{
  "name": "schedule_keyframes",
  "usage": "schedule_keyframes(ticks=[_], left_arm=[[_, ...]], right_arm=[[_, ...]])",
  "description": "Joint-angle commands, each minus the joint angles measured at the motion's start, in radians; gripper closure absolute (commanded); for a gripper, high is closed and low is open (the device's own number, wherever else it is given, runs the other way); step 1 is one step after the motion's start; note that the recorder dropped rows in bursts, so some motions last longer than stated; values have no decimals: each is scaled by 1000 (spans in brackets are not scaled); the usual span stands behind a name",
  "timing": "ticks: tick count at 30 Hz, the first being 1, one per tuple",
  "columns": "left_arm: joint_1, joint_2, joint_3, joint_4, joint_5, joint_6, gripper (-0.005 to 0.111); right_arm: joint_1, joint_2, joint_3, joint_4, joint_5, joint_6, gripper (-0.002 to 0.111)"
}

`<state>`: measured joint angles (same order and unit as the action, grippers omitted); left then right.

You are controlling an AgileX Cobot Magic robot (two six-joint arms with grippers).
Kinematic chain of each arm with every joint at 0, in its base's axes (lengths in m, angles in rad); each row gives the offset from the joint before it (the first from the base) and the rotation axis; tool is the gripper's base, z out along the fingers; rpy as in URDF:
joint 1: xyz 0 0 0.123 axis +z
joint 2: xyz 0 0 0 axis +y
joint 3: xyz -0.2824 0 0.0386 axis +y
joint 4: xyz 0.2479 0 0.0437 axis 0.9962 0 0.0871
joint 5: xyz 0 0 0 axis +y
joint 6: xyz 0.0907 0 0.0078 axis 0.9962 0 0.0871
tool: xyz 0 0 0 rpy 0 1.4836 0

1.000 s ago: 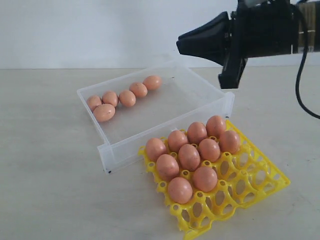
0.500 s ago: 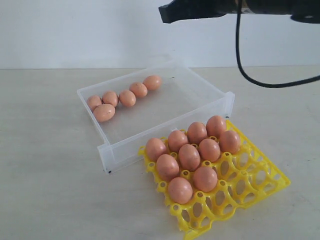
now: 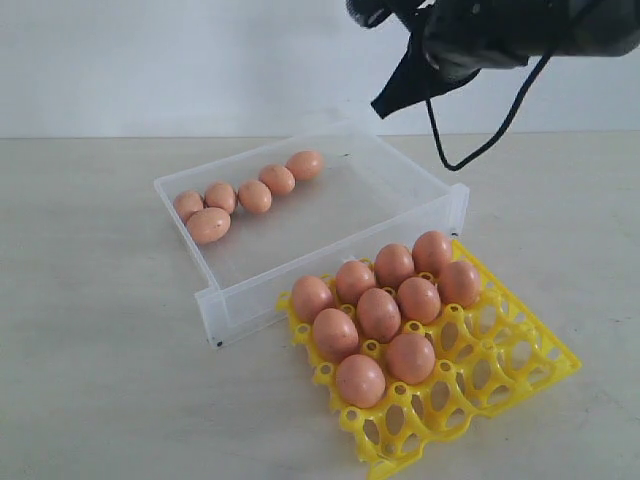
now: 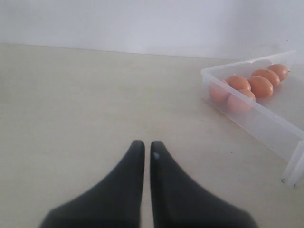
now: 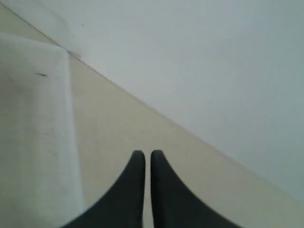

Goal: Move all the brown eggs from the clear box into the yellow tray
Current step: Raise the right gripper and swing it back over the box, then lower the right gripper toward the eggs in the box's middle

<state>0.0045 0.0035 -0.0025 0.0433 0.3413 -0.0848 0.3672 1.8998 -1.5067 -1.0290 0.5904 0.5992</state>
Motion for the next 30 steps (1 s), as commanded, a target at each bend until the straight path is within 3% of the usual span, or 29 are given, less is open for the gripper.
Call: schedule_keyframes(ticks=[1, 3, 6, 9, 16, 21, 25, 30], left_arm=[[3, -3, 3, -3, -4, -1, 103], [3, -3, 3, -3, -4, -1, 103], [3, -3, 3, -3, -4, -1, 103], [3, -3, 3, -3, -4, -1, 103], [3, -3, 3, -3, -4, -1, 103], [3, -3, 3, -3, -4, -1, 103], [3, -3, 3, -3, -4, -1, 103], [3, -3, 3, -3, -4, -1, 103]], right_arm=[[-67, -4, -66, 658, -164, -398, 108], [-68, 6, -97, 987, -116, -733, 108], [-68, 54, -176, 1290, 101, -1028, 108], [-68, 124, -248, 1338, 210, -1048, 108], [-68, 197, -301, 1418, 174, -1030, 108], [-66, 245, -301, 1697, 217, -1278, 108], [-57, 292, -301, 1665, 199, -1229, 108], [-57, 326, -301, 1588, 319, -1180, 108]])
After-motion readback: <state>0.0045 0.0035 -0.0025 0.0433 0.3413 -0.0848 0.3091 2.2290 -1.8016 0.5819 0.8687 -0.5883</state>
